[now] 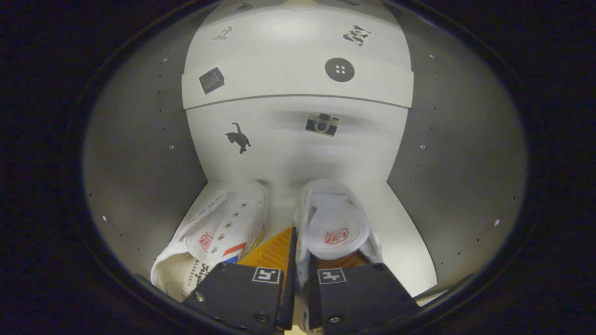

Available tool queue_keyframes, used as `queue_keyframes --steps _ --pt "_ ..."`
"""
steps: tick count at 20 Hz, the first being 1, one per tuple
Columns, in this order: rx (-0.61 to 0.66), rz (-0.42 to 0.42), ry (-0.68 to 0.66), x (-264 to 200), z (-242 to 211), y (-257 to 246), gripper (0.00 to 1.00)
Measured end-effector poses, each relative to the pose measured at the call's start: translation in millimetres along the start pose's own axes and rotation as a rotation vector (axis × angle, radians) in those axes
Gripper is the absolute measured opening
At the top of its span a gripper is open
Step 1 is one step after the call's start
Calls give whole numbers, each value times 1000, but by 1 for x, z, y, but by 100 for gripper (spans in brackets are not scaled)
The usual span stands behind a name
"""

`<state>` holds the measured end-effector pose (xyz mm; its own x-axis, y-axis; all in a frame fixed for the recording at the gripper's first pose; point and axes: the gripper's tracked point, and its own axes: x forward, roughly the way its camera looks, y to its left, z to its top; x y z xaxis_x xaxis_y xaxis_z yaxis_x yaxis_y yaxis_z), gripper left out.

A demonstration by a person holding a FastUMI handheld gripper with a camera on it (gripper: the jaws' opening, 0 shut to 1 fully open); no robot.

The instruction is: Open the shoe cabinet door, grab the shoes and put them into the shoe cabinet, then close the shoe cabinet door.

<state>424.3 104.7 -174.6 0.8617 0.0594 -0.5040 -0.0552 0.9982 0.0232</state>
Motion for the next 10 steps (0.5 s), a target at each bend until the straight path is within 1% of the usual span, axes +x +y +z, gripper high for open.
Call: queue_keyframes --steps 2,4,5,8,9,10 --pt "9 -12 -3 -9 -1 -2 18" --pt "2 -26 -38 -25 1 -4 19" --pt "-6 -28 -59 -34 2 -3 28" --pt "-10 -23 -115 -70 0 3 59" --pt "-11 -20 -140 -82 0 6 65" --pt "-20 -20 -160 -97 -1 9 66"
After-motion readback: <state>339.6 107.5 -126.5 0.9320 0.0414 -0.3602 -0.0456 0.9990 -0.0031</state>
